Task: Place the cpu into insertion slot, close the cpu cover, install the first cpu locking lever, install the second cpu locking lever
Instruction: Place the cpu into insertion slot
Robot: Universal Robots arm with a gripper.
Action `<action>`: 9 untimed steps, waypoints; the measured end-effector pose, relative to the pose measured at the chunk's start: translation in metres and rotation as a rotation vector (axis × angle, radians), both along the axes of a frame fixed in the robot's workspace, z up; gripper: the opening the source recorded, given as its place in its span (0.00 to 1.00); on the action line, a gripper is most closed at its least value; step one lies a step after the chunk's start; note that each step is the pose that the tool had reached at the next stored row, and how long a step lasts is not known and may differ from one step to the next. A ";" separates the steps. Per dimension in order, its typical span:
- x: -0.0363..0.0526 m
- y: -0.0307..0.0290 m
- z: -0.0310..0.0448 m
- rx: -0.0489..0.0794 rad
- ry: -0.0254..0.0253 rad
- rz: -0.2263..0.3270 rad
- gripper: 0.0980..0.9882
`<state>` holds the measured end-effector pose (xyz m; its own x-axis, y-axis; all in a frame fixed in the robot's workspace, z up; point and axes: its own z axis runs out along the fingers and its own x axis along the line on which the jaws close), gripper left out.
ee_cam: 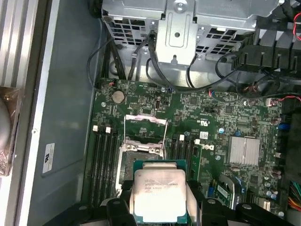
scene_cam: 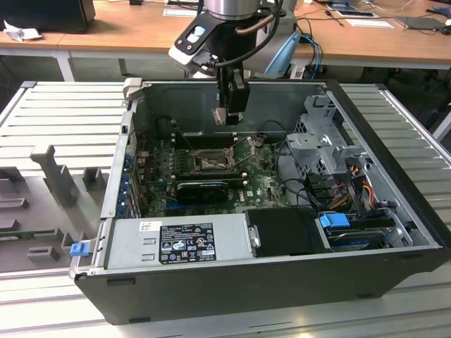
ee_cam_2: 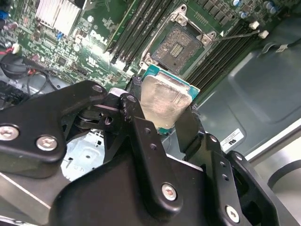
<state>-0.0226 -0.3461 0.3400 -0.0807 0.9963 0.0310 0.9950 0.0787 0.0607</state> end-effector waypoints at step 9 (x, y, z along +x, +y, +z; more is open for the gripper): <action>-0.0013 0.0000 -0.0063 0.000 0.0009 -0.044 0.48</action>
